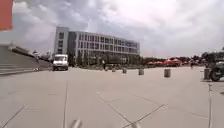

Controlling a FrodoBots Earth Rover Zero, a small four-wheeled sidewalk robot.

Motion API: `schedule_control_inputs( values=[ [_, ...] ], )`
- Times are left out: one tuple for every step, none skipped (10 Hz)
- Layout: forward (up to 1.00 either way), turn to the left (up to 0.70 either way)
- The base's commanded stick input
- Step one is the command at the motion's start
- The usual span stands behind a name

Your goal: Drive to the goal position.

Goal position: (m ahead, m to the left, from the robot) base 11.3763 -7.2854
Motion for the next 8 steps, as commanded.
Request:
schedule_control_inputs(
  values=[
    [0.85,0.00],
    [0.85,-0.01],
    [0.85,-0.02],
    [0.85,-0.31],
    [0.85,-0.33],
    [0.85,0.00],
    [0.85,0.00],
    [0.85,0.00]
  ],
)
